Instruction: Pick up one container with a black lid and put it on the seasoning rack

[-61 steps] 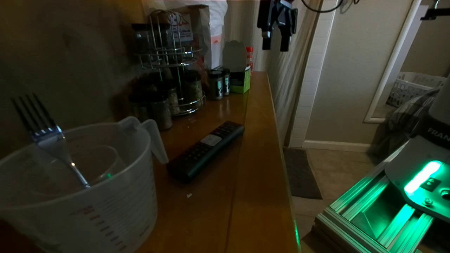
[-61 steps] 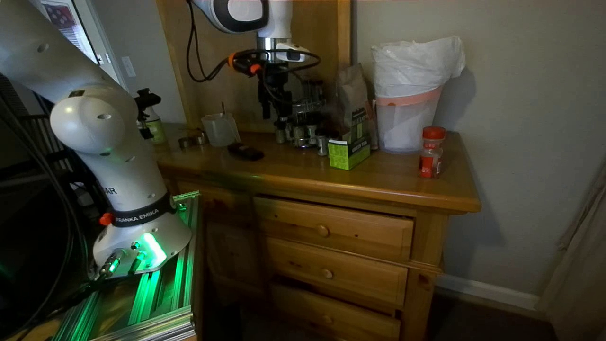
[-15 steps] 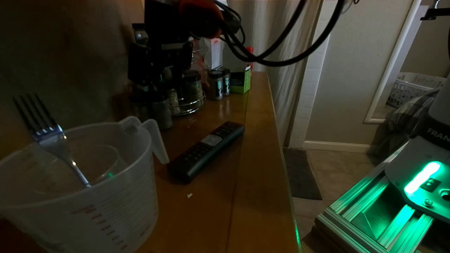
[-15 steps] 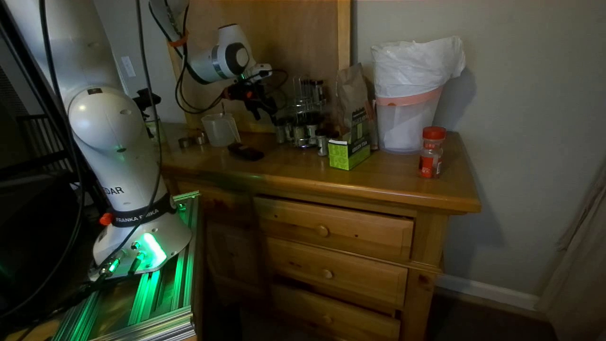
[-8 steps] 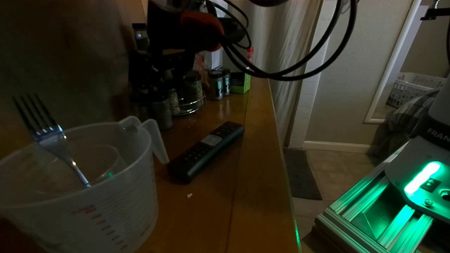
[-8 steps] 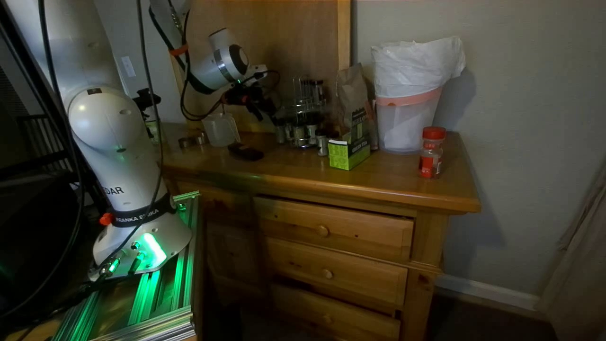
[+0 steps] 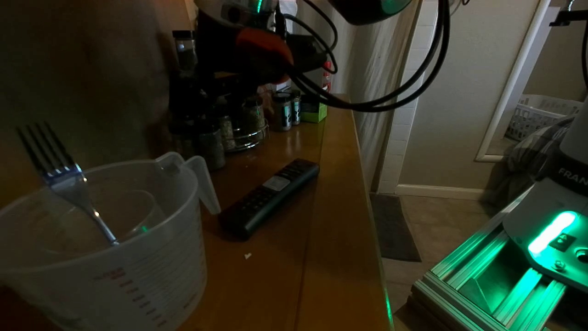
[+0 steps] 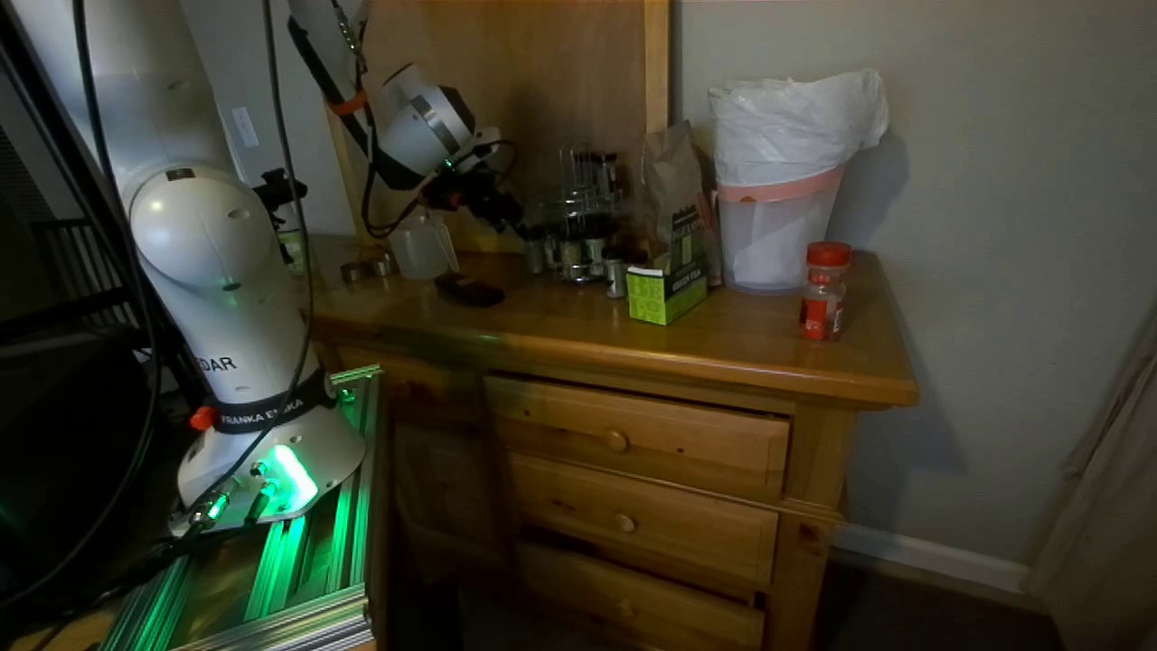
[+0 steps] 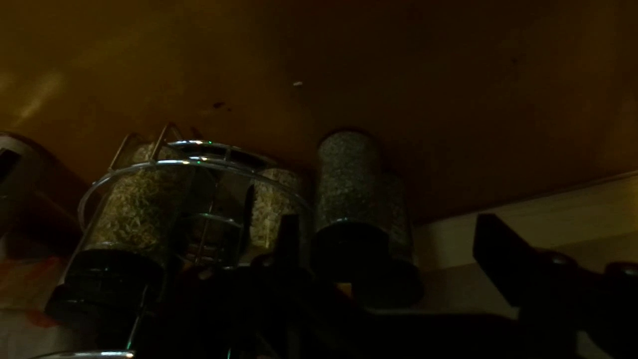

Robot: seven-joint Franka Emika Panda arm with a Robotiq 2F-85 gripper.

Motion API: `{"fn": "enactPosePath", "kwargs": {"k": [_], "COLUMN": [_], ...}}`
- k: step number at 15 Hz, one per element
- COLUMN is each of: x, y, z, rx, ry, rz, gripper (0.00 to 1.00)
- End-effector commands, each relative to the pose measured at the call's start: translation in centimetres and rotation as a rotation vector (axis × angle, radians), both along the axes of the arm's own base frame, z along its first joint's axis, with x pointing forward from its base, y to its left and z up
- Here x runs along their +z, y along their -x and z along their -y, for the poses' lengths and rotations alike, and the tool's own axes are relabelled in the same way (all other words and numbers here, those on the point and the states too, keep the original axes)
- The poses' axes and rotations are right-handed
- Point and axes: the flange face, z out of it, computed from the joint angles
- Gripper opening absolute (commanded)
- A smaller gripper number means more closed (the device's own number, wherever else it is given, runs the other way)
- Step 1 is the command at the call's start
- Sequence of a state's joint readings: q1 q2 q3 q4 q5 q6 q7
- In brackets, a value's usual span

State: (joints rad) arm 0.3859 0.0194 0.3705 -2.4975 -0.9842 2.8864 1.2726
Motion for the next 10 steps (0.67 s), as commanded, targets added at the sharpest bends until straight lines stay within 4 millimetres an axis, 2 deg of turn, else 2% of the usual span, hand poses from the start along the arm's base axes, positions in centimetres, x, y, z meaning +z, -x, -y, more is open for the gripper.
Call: {"fn": "enactPosePath", "kwargs": {"k": [1, 10], "x": [-1.1, -3.1], "y": [-0.6, -2.4], "z": [-0.1, -0.2], "rx": [-0.033, -0.058], "ry": [-0.036, -0.063], "rz": [0.017, 0.071], "gripper": [0.83, 0.72]}}
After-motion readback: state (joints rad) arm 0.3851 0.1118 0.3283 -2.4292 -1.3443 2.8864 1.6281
